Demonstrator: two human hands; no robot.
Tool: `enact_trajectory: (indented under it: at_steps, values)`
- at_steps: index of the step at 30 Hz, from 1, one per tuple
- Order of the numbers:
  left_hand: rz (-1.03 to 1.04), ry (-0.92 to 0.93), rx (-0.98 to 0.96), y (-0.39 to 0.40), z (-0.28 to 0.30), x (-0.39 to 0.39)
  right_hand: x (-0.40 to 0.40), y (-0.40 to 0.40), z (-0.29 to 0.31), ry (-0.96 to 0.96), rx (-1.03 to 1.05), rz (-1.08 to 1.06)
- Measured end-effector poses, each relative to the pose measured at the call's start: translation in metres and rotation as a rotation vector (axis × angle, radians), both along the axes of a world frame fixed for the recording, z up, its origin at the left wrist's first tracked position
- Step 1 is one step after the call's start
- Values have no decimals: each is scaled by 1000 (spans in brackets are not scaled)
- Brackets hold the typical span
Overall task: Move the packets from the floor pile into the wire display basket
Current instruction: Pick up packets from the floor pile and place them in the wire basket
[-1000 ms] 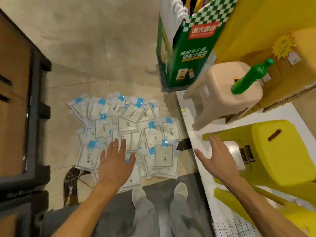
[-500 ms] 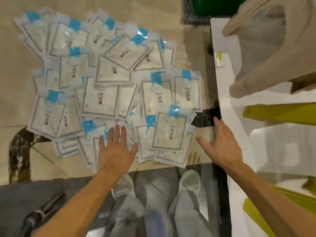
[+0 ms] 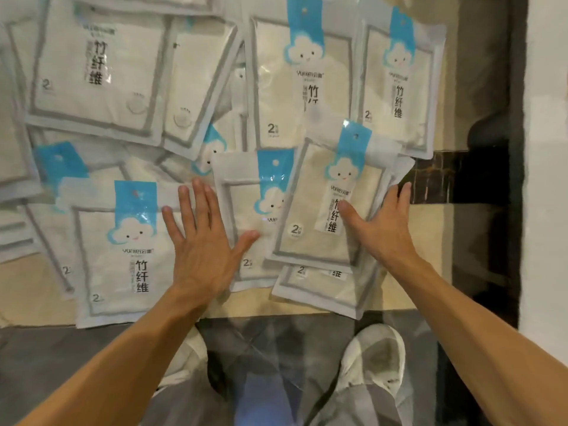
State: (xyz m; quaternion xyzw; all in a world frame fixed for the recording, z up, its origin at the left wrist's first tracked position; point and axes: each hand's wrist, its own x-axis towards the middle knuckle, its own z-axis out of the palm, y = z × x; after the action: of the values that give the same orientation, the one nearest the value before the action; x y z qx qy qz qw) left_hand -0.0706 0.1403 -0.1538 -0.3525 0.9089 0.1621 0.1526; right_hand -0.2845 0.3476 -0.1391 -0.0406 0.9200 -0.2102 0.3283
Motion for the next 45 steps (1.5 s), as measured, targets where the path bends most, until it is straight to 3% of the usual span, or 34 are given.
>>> enact_trajectory:
  at_steps: [5, 9, 11, 13, 17, 23, 33, 39, 45]
  values:
    - [55, 183, 113, 0, 6, 1, 3, 4, -8, 55, -202, -168]
    - [227, 424, 263, 1, 30, -3, -6, 0, 12, 131, -336, -254]
    - [305, 436, 294, -1, 48, -5, -11, -3, 29, 158, -427, -260]
    - [361, 413, 332, -6, 67, -7, -17, -6, 52, 102, -514, -275]
    - [583, 496, 618, -22, 112, -14, -29, -5, 98, -55, -595, -248]
    - [788, 578, 644, -69, 192, -12, -50, -19, 189, -123, -610, -345]
    - [934, 672, 846, -154, 426, -2, -68, -96, 440, -286, -650, -365]
    - [930, 724, 876, -196, 617, 17, -56, -161, 631, -318, -713, -274]
    - [950, 926, 815, -243, 811, 76, -15, -226, 810, -321, -834, -126]
